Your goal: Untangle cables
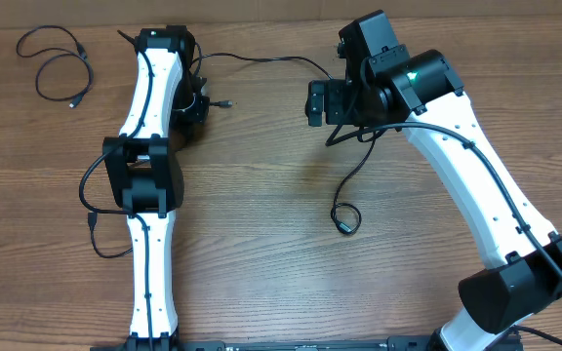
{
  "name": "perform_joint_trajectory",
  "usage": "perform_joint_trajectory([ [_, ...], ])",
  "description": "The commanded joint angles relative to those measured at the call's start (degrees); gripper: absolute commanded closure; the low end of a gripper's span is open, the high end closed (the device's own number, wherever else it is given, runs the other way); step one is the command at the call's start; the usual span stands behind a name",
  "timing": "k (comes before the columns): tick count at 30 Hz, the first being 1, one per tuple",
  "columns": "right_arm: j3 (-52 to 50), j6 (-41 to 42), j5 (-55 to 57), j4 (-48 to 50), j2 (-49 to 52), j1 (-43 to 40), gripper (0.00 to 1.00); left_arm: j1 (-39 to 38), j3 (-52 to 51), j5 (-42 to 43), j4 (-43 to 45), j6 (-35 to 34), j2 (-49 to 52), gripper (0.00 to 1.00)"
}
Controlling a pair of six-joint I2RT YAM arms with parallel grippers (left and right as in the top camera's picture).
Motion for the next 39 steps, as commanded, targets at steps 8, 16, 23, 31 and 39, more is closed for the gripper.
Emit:
perform_joint_trajectory([
  [8, -0.37, -0.46, 0.48, 1.42, -0.13, -0.13, 0.00, -2.16, 7.32, 10.86, -7.50, -4.83, -1.07, 0.96],
  [16, -0.37, 0.96, 0.22, 1.27, -0.13, -1.84, 0.00, -5.16, 15.65, 18.82, -7.45, -5.81, -15.17, 0.96],
  [23, -0.35, 2.14, -10.64, 2.97, -0.13, -8.76, 0.00, -7.85, 16.55, 30.36, -7.43, -6.97, -30.25, 0.96],
  [31, -0.35, -3.04, -35.47, 8.15, -0.13, -15.10, 0.00, -14.73, 16.55, 41.03, -7.17, -6.95, -36.54, 0.96],
  [39, -0.35, -6.16, -47.93, 10.27, -0.13, -15.32, 0.00, -17.00, 16.52, 35.80, -7.19, -11.50, -36.35, 0.96],
])
